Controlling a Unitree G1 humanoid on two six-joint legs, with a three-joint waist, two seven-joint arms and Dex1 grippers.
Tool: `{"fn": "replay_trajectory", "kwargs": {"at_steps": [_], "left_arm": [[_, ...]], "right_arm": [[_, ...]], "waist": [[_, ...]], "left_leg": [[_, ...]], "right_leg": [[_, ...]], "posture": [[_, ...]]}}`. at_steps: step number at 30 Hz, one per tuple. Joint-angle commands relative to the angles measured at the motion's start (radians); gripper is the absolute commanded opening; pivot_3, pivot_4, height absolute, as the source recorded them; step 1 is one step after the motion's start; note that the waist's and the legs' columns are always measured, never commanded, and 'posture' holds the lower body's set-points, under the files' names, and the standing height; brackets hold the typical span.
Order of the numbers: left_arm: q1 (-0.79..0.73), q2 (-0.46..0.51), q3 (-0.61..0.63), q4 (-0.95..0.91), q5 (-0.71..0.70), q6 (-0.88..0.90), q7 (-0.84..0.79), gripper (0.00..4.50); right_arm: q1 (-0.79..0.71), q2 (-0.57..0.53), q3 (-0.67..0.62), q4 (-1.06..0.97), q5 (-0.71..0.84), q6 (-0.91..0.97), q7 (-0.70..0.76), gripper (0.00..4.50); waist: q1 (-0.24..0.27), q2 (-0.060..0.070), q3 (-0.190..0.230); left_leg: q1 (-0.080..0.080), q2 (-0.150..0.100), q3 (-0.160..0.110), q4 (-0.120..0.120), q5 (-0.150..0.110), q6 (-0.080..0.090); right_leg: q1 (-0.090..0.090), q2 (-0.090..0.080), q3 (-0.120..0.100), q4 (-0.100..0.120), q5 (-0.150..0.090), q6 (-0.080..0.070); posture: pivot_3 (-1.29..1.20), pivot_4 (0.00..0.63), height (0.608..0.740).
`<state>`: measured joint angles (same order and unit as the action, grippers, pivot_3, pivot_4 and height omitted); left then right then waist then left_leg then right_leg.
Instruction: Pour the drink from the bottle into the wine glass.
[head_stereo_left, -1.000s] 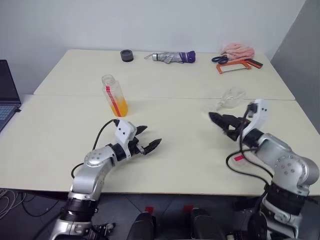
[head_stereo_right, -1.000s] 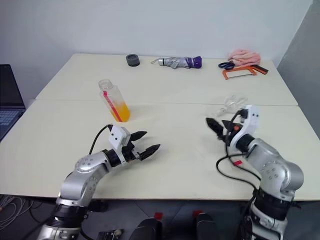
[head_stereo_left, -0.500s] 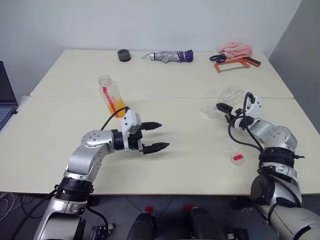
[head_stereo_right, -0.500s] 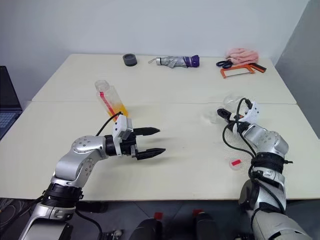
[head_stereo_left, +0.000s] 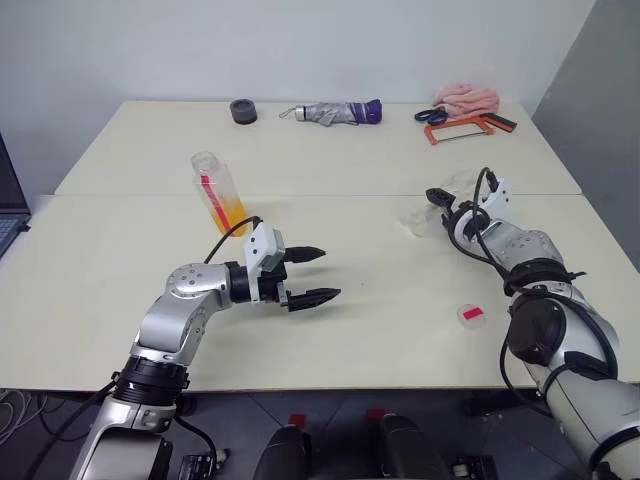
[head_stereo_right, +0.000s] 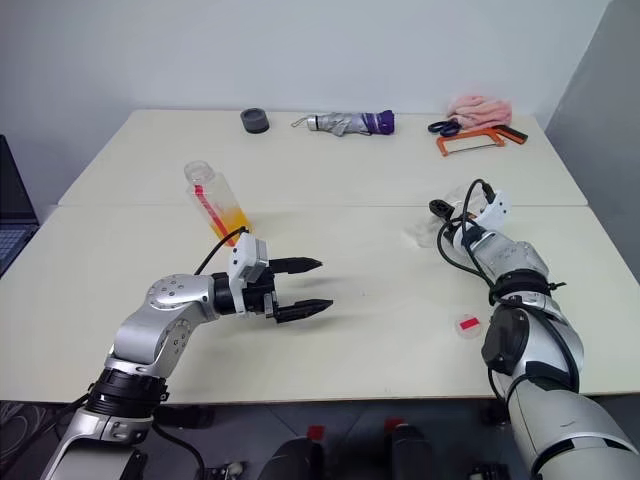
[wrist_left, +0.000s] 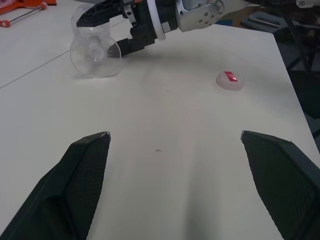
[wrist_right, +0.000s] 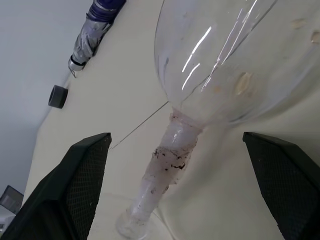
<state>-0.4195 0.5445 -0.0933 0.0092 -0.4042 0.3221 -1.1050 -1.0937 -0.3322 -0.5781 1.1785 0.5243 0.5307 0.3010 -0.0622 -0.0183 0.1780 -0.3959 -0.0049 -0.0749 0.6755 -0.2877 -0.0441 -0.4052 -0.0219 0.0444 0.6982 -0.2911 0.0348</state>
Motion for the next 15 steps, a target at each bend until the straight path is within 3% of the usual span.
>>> {"fn": "replay_trajectory", "kwargs": {"at_steps": [1,11,15], "left_arm": [[-0.002,-0.003,-0.005,-0.017,0.009,-0.016,-0.003,4.5],[-0.002,-0.006,-0.018,-0.035,0.016,-0.007,0.01,4.5],[0.002,-0.005,-0.013,-0.041,0.014,0.002,0.02,4.5]], "right_arm": [[-0.04,0.028,-0.012,0.032,0.018,-0.017,0.011,3.54],[-0.042,0.035,-0.025,0.028,0.037,-0.006,0.034,0.16],[-0.018,0.038,0.013,-0.048,0.014,-0.044,0.069,0.15]], "waist": [[-0.001,0.0,0.0],[-0.001,0.0,0.0],[0.002,0.0,0.0]], "left_leg": [[0.0,0.0,0.0,0.0,0.0,0.0],[-0.001,0.001,-0.002,0.0,0.0,0.0],[-0.001,0.0,-0.002,0.0,0.0,0.0]], "right_leg": [[0.0,0.0,0.0,0.0,0.0,0.0],[0.0,-0.002,0.0,0.0,0.0,0.0],[0.0,-0.002,0.0,0.0,0.0,0.0]], "posture": [[0.0,0.15,0.74],[0.0,0.15,0.74],[0.0,0.15,0.74]]}}
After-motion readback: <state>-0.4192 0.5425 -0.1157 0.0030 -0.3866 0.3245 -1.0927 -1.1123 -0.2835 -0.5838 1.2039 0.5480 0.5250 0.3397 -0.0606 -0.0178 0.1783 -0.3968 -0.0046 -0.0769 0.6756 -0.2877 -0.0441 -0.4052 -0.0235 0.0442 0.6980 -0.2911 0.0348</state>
